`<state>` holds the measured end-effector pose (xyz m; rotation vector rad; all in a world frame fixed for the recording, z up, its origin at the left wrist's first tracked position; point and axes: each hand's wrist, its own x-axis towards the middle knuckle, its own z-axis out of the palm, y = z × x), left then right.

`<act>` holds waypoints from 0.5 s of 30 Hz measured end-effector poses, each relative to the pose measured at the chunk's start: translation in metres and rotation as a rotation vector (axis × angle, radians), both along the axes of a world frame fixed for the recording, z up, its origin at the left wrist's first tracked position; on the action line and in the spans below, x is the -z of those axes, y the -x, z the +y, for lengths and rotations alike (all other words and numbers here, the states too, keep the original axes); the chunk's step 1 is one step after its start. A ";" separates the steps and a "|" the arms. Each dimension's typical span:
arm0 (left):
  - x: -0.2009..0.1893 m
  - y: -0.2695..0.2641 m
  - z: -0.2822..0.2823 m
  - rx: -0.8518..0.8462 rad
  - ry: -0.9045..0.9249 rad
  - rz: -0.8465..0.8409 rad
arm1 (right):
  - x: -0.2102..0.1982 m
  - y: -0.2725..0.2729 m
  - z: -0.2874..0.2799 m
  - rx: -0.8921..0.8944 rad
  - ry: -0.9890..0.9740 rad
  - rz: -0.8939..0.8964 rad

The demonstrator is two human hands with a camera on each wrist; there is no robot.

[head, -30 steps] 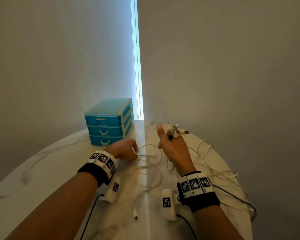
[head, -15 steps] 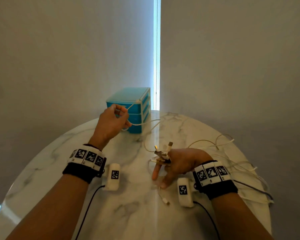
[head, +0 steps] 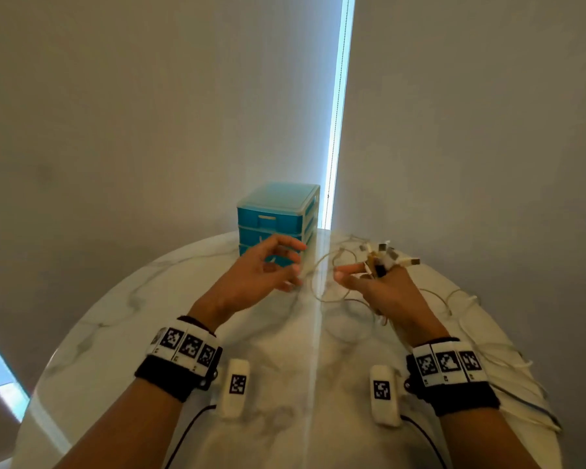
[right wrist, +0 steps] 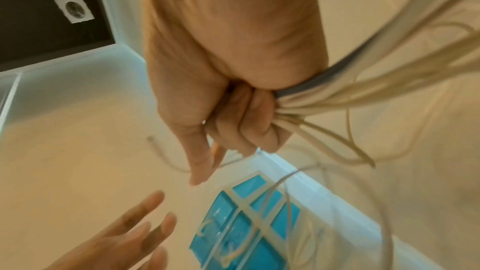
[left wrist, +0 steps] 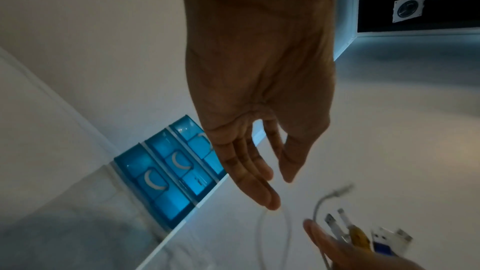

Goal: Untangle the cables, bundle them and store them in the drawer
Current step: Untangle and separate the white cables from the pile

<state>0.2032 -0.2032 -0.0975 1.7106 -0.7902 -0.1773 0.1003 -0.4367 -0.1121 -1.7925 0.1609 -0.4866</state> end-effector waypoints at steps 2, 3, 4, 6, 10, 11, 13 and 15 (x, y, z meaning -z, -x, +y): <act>0.003 0.010 -0.007 0.079 -0.037 -0.043 | 0.002 -0.005 0.005 0.064 -0.047 0.025; 0.005 0.015 -0.011 0.091 -0.044 -0.057 | 0.004 -0.007 0.008 0.073 -0.055 0.052; 0.008 0.018 -0.015 0.085 -0.035 -0.059 | 0.006 -0.009 0.012 0.071 -0.060 0.075; 0.012 0.022 -0.022 0.033 0.024 -0.010 | 0.007 -0.010 0.019 0.022 -0.006 0.101; 0.023 0.022 -0.018 -0.127 0.111 0.062 | 0.002 -0.005 0.029 -0.112 0.113 0.131; 0.026 0.021 -0.016 -0.151 0.111 0.053 | 0.003 -0.005 0.029 -0.127 0.128 0.135; 0.030 0.019 -0.011 -0.190 0.097 0.033 | 0.001 -0.003 0.030 -0.156 0.149 0.158; 0.031 0.018 -0.009 -0.207 0.094 0.042 | 0.001 -0.002 0.029 -0.178 0.149 0.194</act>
